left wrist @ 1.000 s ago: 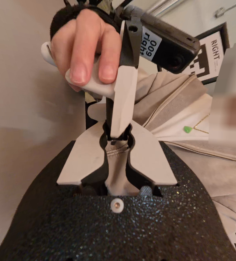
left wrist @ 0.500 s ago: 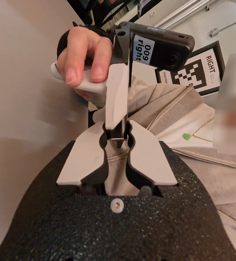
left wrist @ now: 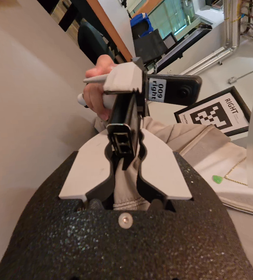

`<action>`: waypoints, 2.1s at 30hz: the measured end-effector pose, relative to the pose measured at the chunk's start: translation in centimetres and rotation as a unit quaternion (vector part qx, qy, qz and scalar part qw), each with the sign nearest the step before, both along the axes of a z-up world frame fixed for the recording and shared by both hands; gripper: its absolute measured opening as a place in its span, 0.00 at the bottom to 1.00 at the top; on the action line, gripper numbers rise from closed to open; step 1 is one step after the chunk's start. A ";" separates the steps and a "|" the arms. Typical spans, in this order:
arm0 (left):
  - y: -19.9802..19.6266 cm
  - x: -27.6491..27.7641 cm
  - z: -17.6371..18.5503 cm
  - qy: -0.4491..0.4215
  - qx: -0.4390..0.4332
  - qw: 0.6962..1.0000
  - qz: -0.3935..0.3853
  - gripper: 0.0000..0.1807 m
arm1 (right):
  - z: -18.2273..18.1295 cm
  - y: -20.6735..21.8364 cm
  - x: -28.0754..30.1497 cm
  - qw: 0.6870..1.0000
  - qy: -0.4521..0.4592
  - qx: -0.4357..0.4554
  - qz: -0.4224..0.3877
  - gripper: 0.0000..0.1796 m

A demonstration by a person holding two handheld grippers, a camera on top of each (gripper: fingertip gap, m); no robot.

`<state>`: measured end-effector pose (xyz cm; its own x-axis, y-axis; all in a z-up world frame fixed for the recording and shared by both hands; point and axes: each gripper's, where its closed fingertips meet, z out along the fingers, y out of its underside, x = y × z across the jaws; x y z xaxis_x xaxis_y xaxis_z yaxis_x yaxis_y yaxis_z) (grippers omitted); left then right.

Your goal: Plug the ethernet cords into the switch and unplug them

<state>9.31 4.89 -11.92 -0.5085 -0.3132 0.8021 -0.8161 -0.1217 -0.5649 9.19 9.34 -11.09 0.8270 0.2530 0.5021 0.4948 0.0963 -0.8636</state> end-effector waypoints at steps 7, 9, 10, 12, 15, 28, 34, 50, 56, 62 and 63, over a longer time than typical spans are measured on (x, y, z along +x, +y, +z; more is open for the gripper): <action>-0.6 -1.1 -0.2 0.033 -0.051 0.997 -0.049 0.13 | 0.4 -0.7 -1.7 0.997 0.035 0.013 0.067 0.48; -0.5 -1.2 -0.4 0.045 -0.033 0.997 -0.054 0.13 | -0.1 -0.7 -1.7 0.997 0.031 -0.002 0.068 0.47; -0.4 -1.4 -0.3 0.048 -0.027 0.997 -0.059 0.13 | 0.0 -1.0 -1.9 0.996 0.036 -0.005 0.080 0.44; -0.5 -1.6 0.2 0.051 -0.025 0.996 -0.064 0.13 | 0.6 -1.5 -2.3 0.994 0.050 0.004 0.101 0.42; -0.6 -1.6 0.5 0.057 -0.024 0.996 -0.059 0.13 | 0.8 -1.5 -2.3 0.995 0.040 0.006 0.094 0.42; 0.3 0.6 0.6 0.021 -0.085 0.995 0.054 0.13 | -0.3 -0.4 -0.1 0.999 0.023 -0.009 0.025 0.42; 0.4 0.7 0.6 0.029 -0.111 0.991 0.067 0.13 | 0.0 -0.4 -0.3 0.997 0.059 -0.003 0.040 0.42; 17.8 -1.0 1.2 -0.219 0.320 0.892 0.231 0.27 | 1.2 -3.5 4.8 0.988 0.152 0.009 0.013 0.42; 35.3 -7.0 -6.1 -0.108 0.571 0.797 0.167 0.27 | 1.7 -4.2 4.9 0.987 0.159 0.020 0.024 0.42; 39.3 -9.5 -10.4 -0.042 0.522 0.847 0.094 0.26 | 1.1 -3.8 4.4 0.986 0.161 0.002 0.034 0.42; 39.8 -9.3 -10.6 -0.032 0.515 0.851 0.095 0.26 | 1.0 -3.7 4.2 0.987 0.159 0.000 0.034 0.42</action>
<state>0.02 44.65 -22.53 -0.4027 -0.9150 0.0246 -0.8000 0.3388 -0.4952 13.43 5.65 -10.07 0.9236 0.3136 0.2205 0.1915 0.1209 -0.9740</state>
